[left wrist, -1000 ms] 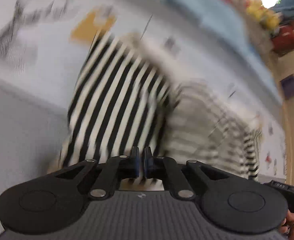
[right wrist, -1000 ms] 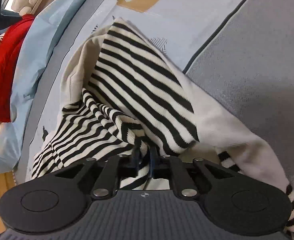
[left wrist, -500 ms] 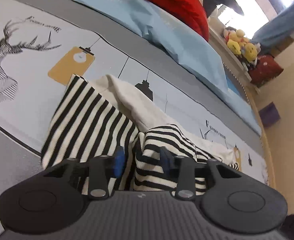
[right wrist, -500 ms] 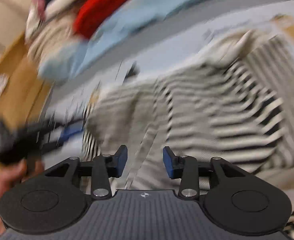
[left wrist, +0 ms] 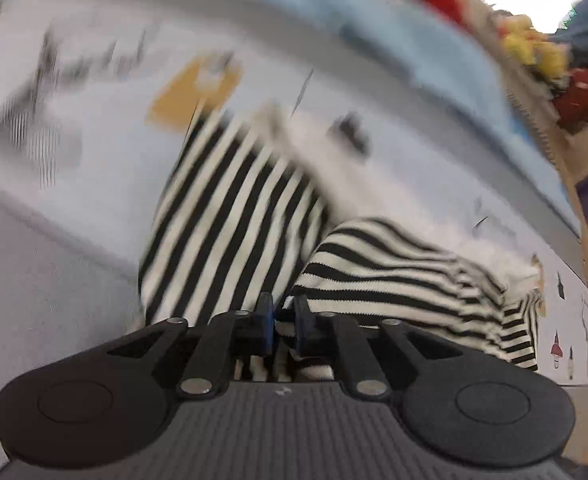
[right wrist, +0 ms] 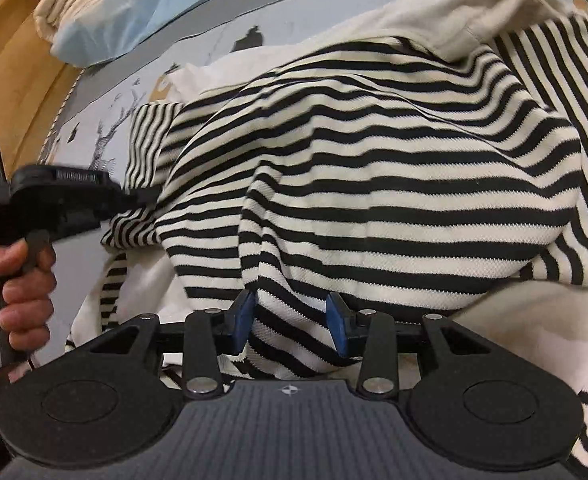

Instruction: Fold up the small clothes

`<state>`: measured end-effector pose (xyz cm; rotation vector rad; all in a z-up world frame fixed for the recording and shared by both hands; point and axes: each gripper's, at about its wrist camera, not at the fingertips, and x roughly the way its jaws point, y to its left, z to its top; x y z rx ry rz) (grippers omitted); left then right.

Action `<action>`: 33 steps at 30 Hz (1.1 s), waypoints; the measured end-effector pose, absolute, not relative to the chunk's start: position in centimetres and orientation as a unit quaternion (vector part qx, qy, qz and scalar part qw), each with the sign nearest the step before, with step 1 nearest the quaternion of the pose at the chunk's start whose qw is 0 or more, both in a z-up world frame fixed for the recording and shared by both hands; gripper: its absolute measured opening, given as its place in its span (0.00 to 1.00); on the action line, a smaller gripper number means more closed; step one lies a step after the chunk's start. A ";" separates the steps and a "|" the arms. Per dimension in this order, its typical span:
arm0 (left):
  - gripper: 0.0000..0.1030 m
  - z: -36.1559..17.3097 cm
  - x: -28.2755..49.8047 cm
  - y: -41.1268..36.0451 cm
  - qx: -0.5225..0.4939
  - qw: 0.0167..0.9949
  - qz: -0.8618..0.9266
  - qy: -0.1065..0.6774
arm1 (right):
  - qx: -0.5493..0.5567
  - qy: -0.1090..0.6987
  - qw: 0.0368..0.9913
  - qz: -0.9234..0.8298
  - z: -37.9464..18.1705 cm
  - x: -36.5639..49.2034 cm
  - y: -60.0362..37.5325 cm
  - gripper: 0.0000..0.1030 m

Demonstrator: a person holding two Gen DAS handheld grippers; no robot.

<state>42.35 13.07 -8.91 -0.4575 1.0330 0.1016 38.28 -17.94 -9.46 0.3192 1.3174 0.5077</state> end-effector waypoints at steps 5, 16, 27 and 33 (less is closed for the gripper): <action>0.25 -6.7 41.7 10.6 -0.176 0.871 -0.032 0.458 | 0.151 0.574 0.760 0.264 -7.8 37.9 -18.7 0.40; 0.42 -11.4 41.6 7.2 -0.045 0.824 -0.058 0.562 | 0.165 0.515 0.808 0.232 -6.0 38.3 -20.8 0.40; 0.69 -11.9 38.2 1.4 0.095 0.821 -0.128 0.548 | 0.114 0.564 0.817 0.043 -9.4 38.5 -25.4 0.40; 0.67 -3.9 31.9 4.7 0.051 0.885 -0.112 0.450 | 0.172 0.462 0.868 0.065 -3.3 33.5 -29.1 0.40</action>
